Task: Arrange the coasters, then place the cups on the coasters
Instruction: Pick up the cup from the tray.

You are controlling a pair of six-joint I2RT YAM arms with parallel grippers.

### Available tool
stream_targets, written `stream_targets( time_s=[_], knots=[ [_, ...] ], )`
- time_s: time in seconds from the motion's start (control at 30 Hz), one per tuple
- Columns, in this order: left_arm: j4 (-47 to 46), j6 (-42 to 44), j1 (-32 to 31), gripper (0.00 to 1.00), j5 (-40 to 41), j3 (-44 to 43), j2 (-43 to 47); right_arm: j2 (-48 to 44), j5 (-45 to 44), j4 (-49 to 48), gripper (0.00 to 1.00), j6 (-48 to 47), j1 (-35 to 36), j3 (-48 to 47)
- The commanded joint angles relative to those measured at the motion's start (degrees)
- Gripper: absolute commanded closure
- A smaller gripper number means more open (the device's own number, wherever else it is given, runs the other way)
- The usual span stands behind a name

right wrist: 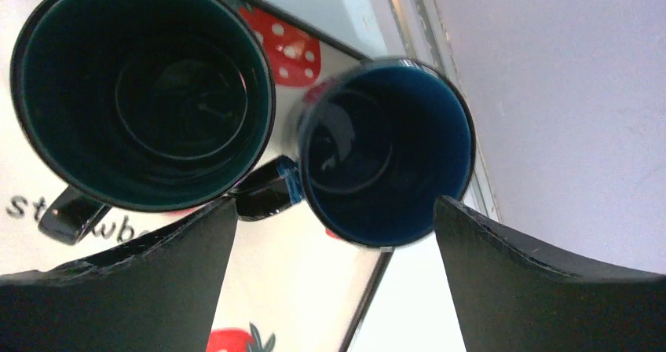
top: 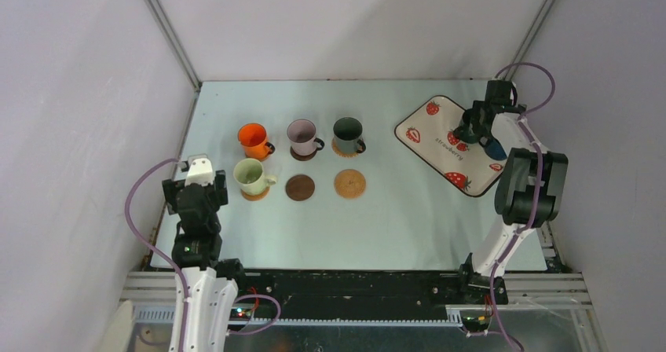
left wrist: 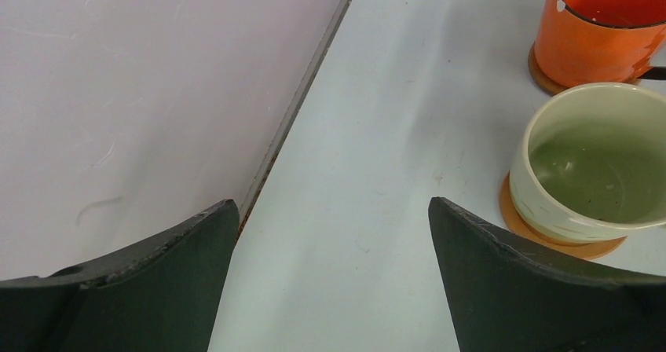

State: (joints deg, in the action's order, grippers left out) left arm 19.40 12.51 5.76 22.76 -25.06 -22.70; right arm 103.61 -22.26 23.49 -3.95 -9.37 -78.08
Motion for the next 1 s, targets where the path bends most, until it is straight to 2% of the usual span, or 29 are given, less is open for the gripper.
stream_targets(
  time_s=[0.0, 0.27, 0.5, 0.73, 0.97],
  knots=[
    [-2.00, -0.13, 0.32, 0.02, 0.53, -1.56, -0.93, 4.38, -3.06, -2.43, 0.01, 2.49, 0.14, -6.06],
    [-2.28, -0.07, 0.29, 0.02, 0.70, -1.30, -0.91, 6.62, -2.43, -1.91, 0.01, 2.79, 0.22, -8.24],
    [-2.33, -0.07, 0.37, 0.02, 0.51, -1.40, -1.20, 2.64, -1.79, -4.07, 0.01, 3.68, -0.41, -6.40],
    [-2.26, -0.08, 0.32, 0.02, 0.70, -1.35, -1.00, -1.26, -5.06, -7.90, 0.01, 3.48, -0.30, -6.23],
    [-2.31, -0.10, 0.27, 0.02, 0.94, -1.44, -1.32, 1.95, -8.49, -7.05, 0.00, 1.31, -1.12, -9.94]
  ],
)
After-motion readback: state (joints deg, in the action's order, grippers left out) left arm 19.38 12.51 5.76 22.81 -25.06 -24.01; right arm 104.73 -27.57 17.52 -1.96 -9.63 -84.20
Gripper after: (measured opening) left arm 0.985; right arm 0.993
